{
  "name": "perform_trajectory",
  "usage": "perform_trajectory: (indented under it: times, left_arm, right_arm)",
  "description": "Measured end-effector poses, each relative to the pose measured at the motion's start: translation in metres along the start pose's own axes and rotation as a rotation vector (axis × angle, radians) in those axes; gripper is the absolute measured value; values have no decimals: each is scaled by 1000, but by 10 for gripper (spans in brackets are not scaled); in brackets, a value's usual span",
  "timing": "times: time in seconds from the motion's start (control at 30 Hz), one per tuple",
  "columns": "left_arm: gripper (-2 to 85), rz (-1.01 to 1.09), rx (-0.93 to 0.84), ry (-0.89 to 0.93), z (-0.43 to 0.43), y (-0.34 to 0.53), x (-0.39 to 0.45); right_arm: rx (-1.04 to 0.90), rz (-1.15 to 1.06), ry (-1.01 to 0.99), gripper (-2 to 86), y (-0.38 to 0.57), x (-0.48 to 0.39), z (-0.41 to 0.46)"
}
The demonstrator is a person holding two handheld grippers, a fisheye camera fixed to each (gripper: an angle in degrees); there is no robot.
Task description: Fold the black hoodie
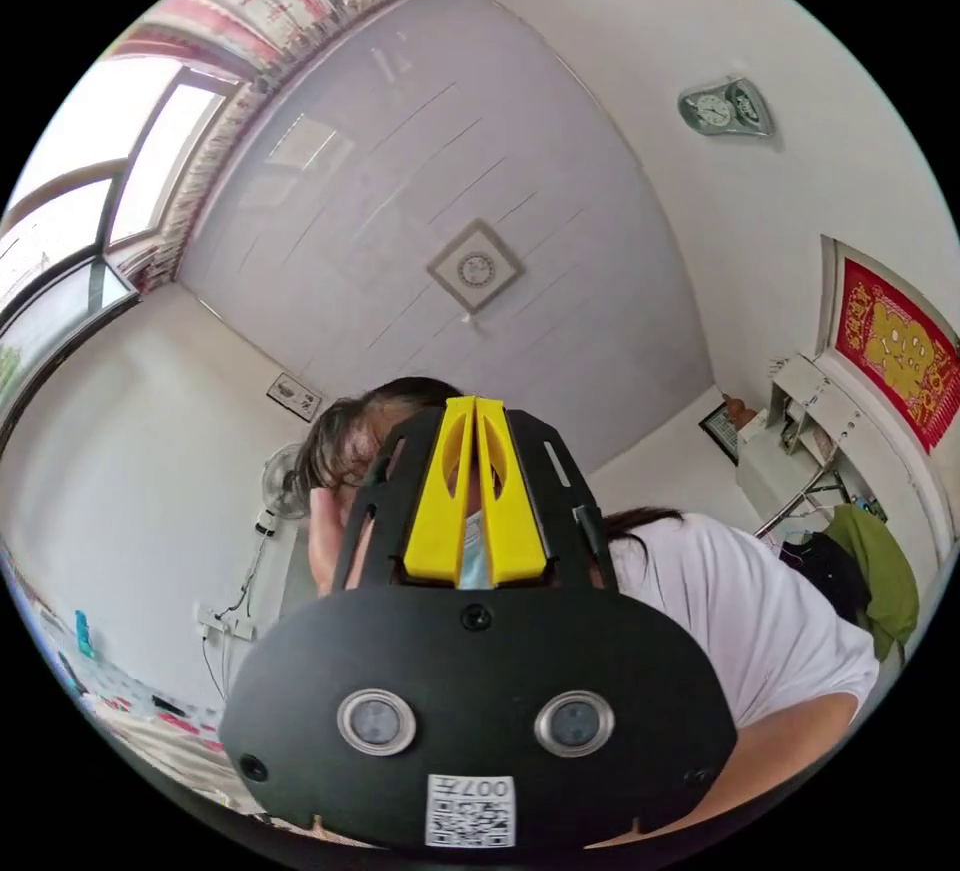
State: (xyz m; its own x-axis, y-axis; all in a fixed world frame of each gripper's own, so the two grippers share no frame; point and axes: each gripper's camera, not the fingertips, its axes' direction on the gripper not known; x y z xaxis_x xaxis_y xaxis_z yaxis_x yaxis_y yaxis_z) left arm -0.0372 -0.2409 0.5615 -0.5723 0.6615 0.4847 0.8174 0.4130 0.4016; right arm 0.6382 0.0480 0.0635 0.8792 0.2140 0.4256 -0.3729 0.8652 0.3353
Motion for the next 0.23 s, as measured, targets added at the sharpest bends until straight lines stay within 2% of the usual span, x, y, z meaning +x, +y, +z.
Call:
perform_trajectory:
  times: [0.23]
  left_arm:
    - [-10, 3, 2, 138, 42, -17, 72]
  right_arm:
    - [-111, 37, 79, 69, -11, 26, 24]
